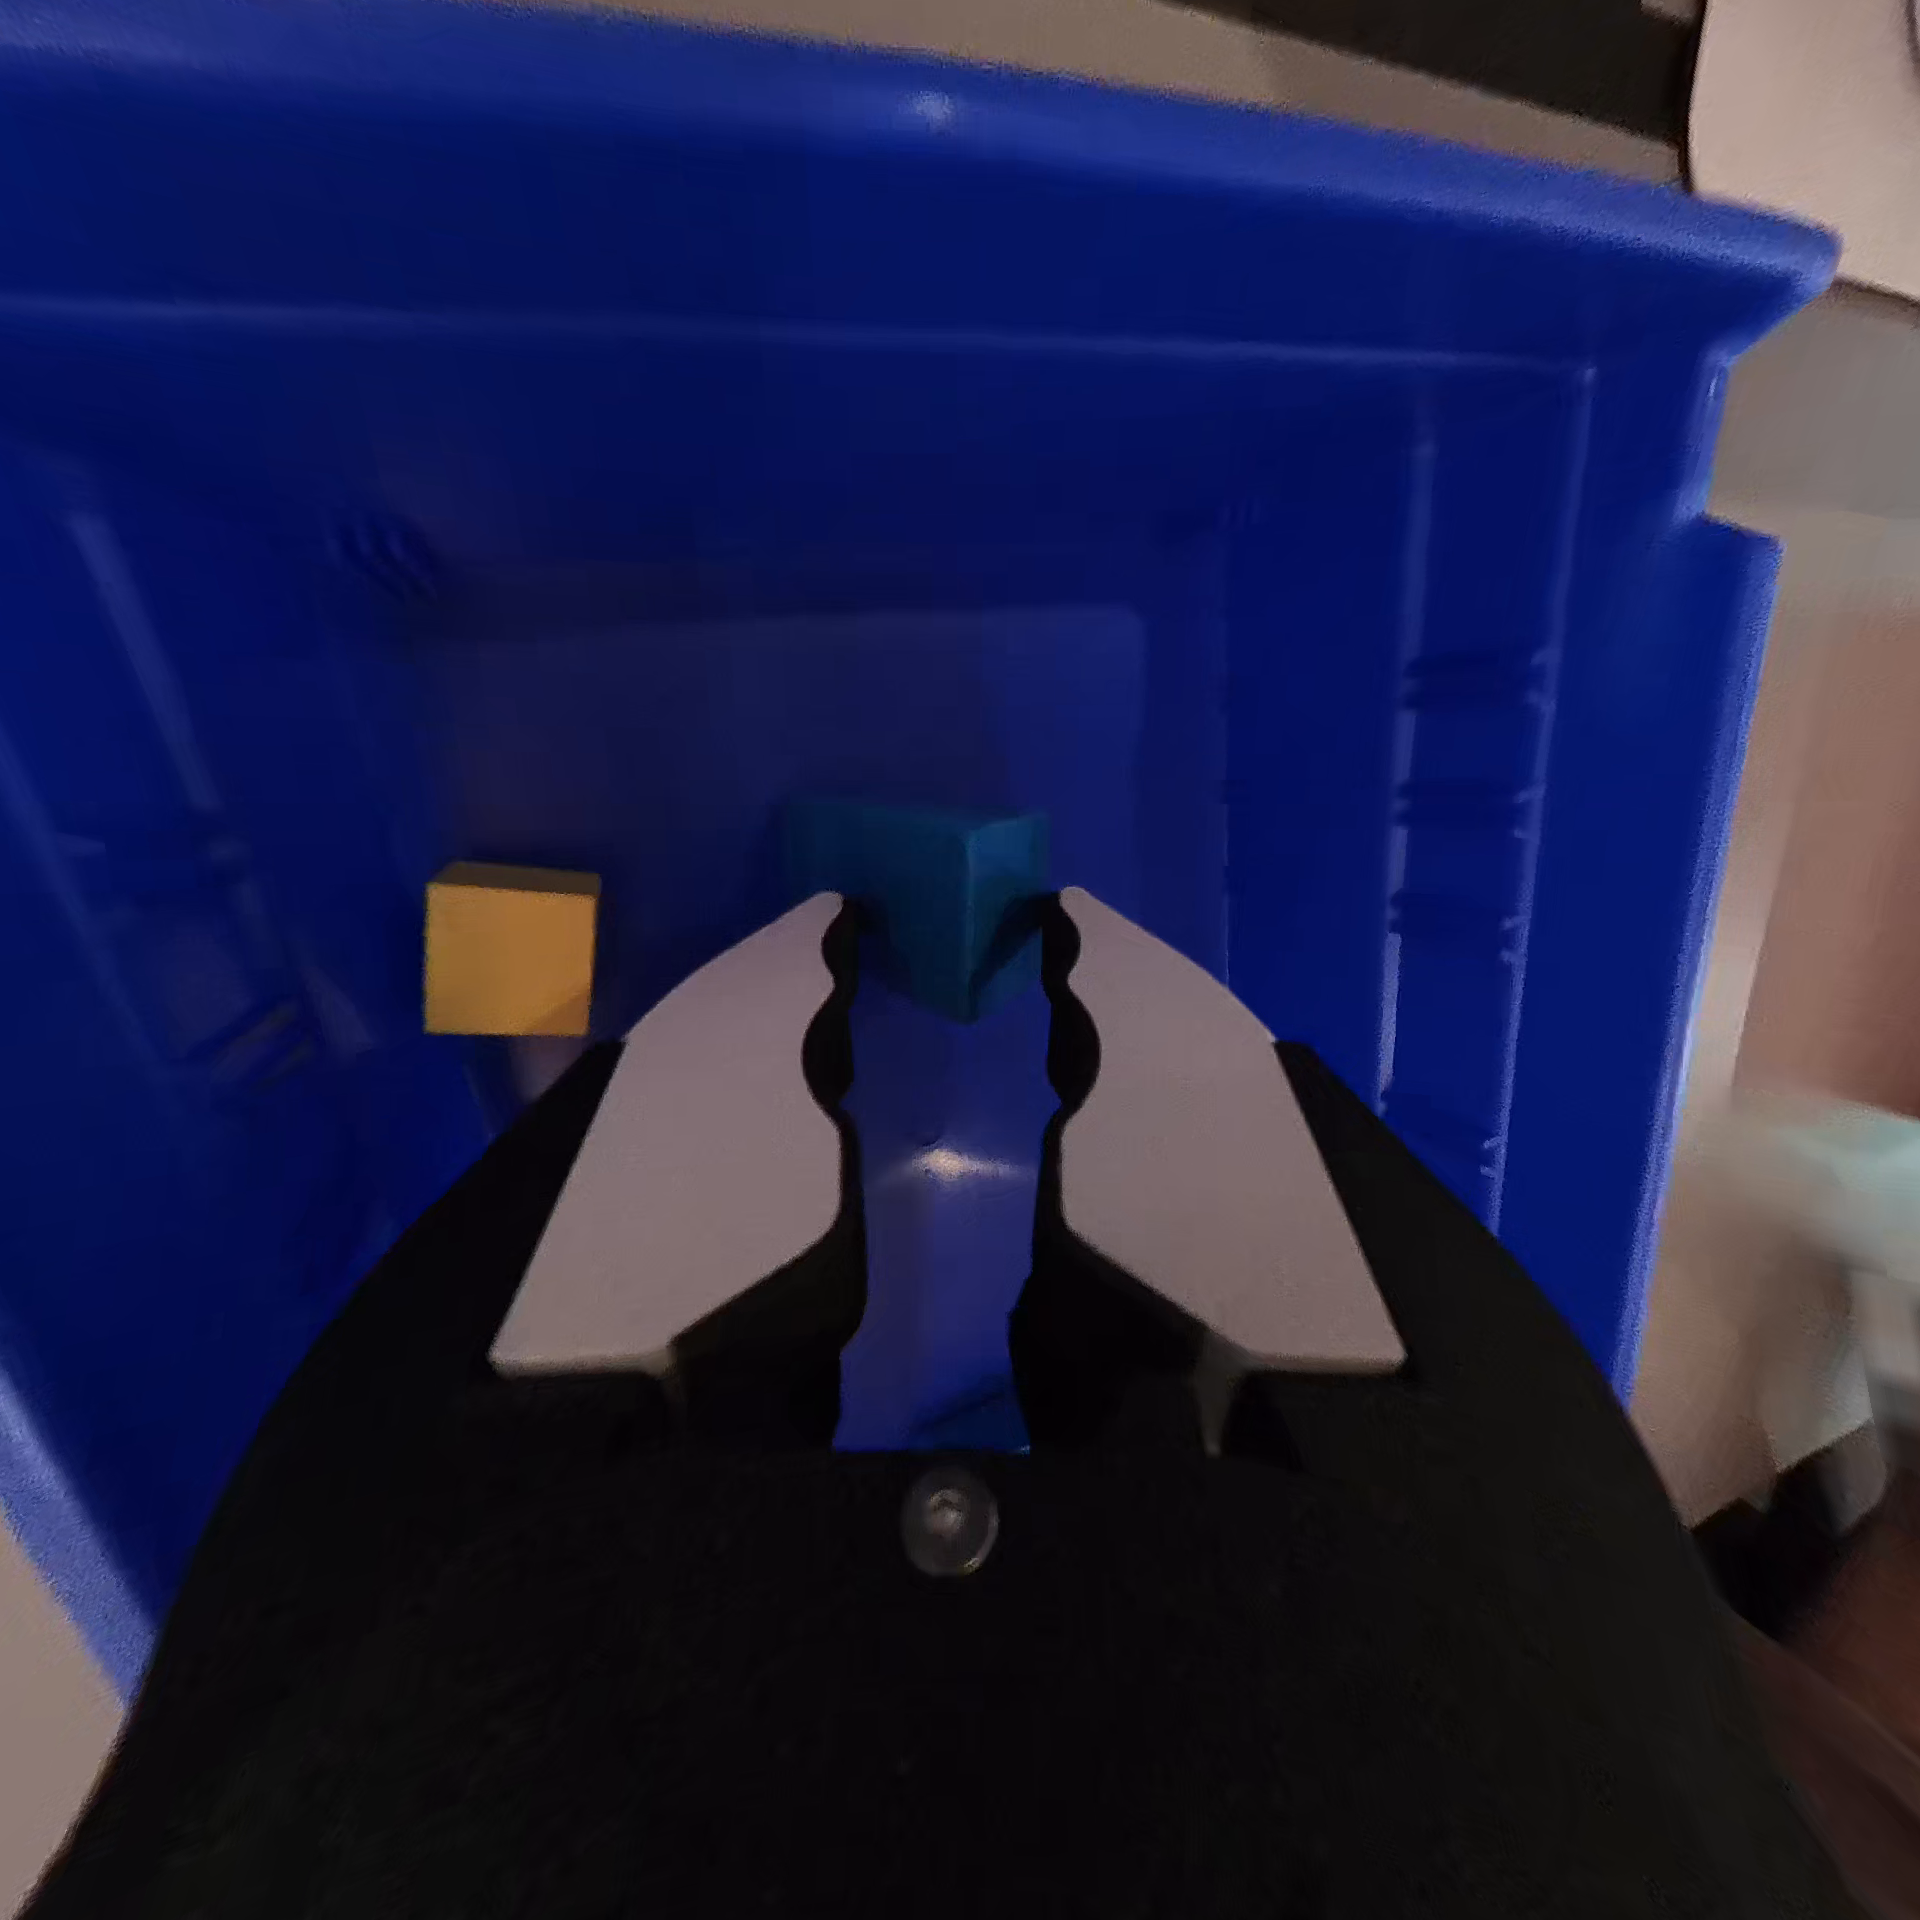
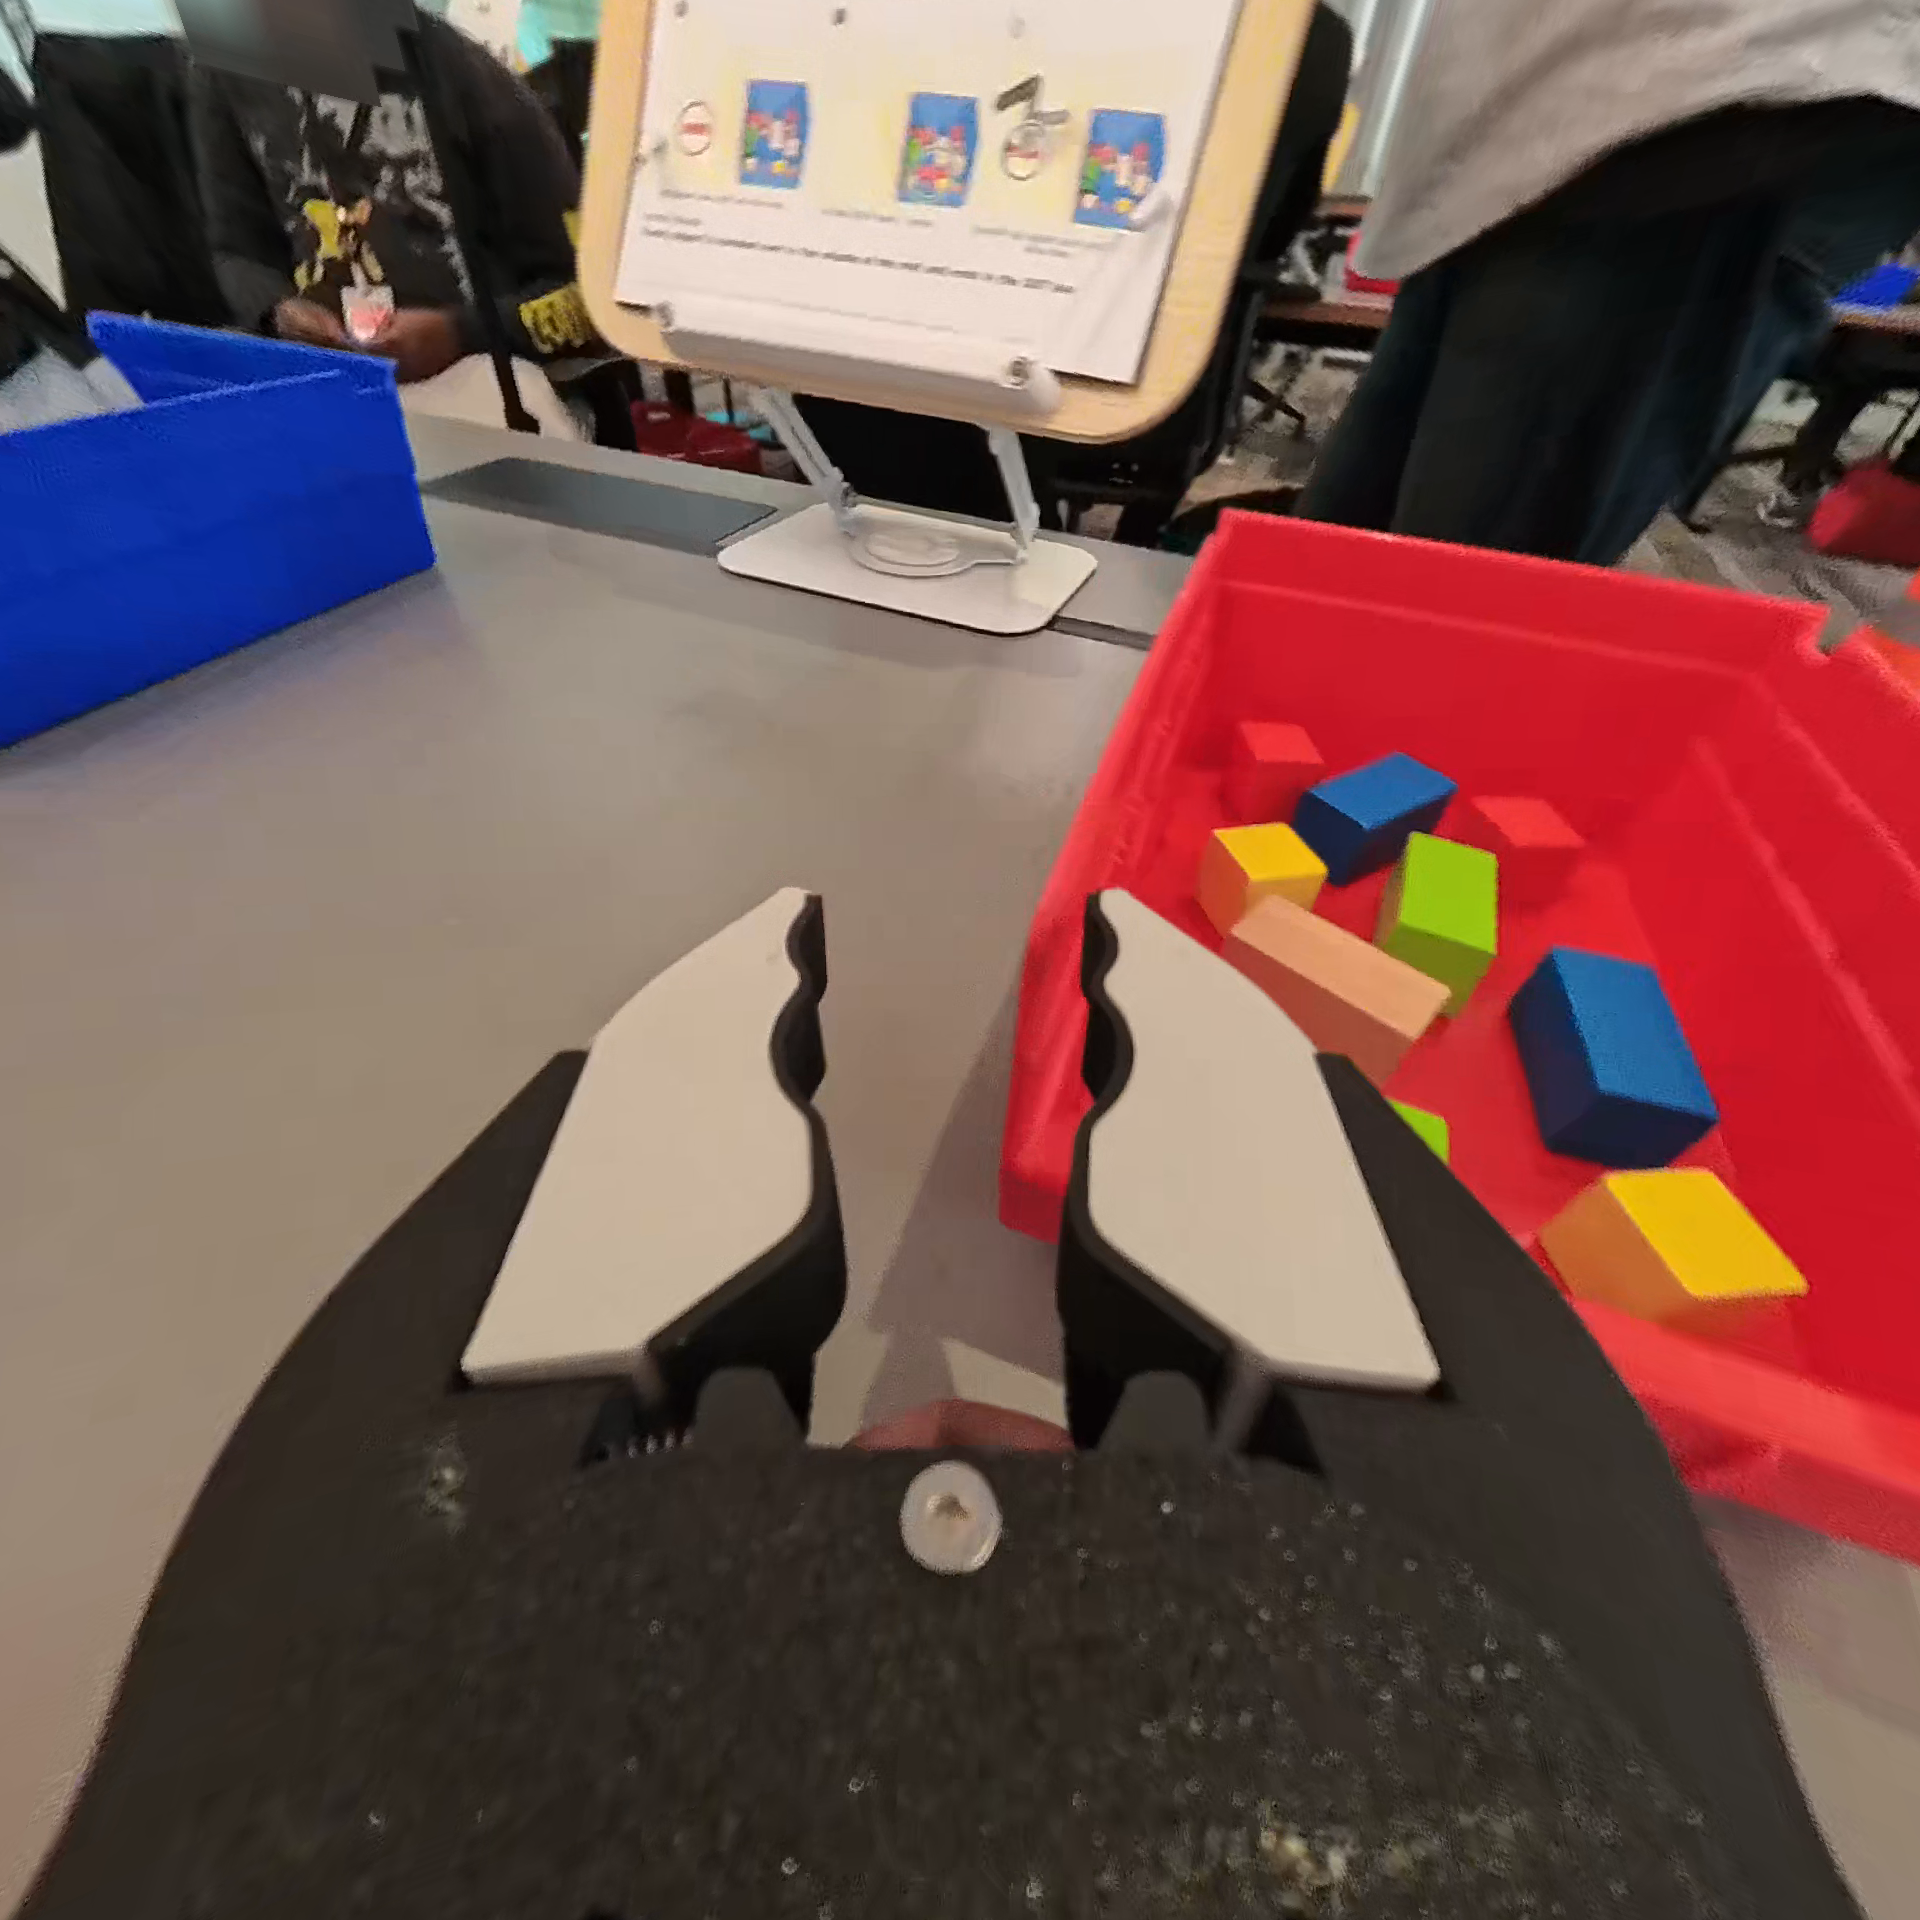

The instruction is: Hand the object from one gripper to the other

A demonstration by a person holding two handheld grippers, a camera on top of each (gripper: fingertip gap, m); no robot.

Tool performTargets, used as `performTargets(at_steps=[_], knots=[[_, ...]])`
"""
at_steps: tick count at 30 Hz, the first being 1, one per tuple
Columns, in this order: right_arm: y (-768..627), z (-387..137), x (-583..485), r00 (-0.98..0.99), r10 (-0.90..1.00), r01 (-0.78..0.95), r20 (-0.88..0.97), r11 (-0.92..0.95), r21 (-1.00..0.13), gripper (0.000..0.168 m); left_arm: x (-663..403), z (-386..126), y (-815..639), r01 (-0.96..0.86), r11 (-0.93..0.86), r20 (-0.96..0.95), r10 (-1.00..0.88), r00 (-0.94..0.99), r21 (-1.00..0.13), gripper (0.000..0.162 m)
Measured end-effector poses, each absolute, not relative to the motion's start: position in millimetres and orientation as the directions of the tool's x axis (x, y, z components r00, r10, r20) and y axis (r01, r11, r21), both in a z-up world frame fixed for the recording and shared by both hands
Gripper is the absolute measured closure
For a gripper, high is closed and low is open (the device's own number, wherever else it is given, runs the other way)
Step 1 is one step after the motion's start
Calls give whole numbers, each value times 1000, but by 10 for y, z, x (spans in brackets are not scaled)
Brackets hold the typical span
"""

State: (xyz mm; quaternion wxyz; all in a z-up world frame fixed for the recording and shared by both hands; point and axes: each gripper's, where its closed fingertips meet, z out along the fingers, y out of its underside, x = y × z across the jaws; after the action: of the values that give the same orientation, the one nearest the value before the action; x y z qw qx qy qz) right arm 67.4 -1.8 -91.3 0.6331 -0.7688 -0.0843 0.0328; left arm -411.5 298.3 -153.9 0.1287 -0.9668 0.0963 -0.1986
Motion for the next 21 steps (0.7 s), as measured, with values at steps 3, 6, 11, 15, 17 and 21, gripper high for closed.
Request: performTargets(at_steps=[3,6,11,15,17,21], knots=[[31,-879,491,973,219,107,70,-164,-981,122,-4097,-1560,2952,-151,-946,358,-252,899,-288,128],[59,-817,344,967,249,95,57,-145,-985,122,-4064,-1552,2897,-172,-945,366,-270,891,-279,129],[265,-636,-152,914,387,181,126,-111,-977,122,-4005,-1420,2807,-118,-946,501,-262,825,-301,129],[514,-478,-756,810,561,243,172,-53,-969,122,-3863,-1030,2636,-35,-941,714,-280,642,-338,130],[667,-357,-1077,745,633,278,210,-8,-961,121,-3746,-705,2509,18,-936,821,-299,487,-351,130],[1013,-16,-1679,651,705,304,280,95,-948,121,-3432,-127,2154,41,-918,895,-375,241,-395,130]])
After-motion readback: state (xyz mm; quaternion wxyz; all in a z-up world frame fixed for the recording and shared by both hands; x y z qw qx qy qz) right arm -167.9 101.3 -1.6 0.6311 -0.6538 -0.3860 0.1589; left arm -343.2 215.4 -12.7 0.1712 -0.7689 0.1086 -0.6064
